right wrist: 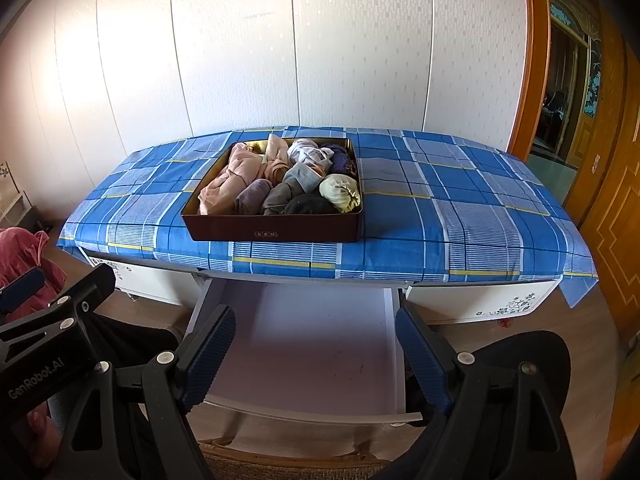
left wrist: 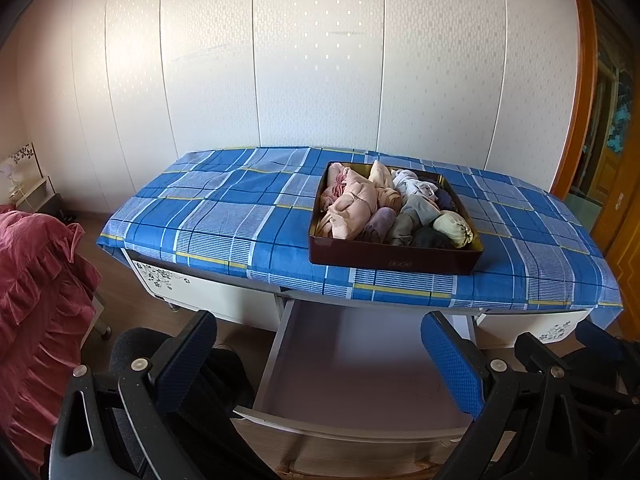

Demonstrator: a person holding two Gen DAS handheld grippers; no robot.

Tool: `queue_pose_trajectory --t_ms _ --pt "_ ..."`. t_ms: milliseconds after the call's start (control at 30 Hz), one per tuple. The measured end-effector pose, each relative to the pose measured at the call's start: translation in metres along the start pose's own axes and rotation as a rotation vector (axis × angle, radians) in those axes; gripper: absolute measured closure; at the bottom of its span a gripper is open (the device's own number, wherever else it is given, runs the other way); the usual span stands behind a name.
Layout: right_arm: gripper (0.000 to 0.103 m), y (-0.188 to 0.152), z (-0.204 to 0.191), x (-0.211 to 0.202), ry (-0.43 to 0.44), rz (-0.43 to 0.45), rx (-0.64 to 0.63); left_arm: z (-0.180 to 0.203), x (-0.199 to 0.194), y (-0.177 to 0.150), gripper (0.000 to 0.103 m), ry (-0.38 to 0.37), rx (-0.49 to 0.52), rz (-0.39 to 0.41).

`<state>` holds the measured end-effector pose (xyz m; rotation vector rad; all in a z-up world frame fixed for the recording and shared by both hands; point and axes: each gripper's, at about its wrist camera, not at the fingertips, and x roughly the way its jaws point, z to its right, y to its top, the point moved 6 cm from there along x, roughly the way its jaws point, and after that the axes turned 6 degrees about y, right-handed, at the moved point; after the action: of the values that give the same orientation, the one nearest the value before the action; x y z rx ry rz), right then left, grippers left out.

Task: Organize soft objects

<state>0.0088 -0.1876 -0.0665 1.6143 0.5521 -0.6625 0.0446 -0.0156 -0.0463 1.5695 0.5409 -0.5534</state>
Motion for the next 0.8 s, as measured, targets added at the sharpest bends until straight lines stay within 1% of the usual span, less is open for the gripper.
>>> queue_pose_trajectory --t_ms 400,800 --pt "0.019 -0.0009 -0.0024 0.0008 0.005 -0.008 -0.010 0.0029 -0.0016 -0.0009 0.000 -0.003 0.008 0.006" --pt "0.019 -0.0031 -0.0004 0.0048 0.009 -0.024 -0.002 0.0053 0.0012 -0.0025 0.000 -0.008 0.011 -0.005"
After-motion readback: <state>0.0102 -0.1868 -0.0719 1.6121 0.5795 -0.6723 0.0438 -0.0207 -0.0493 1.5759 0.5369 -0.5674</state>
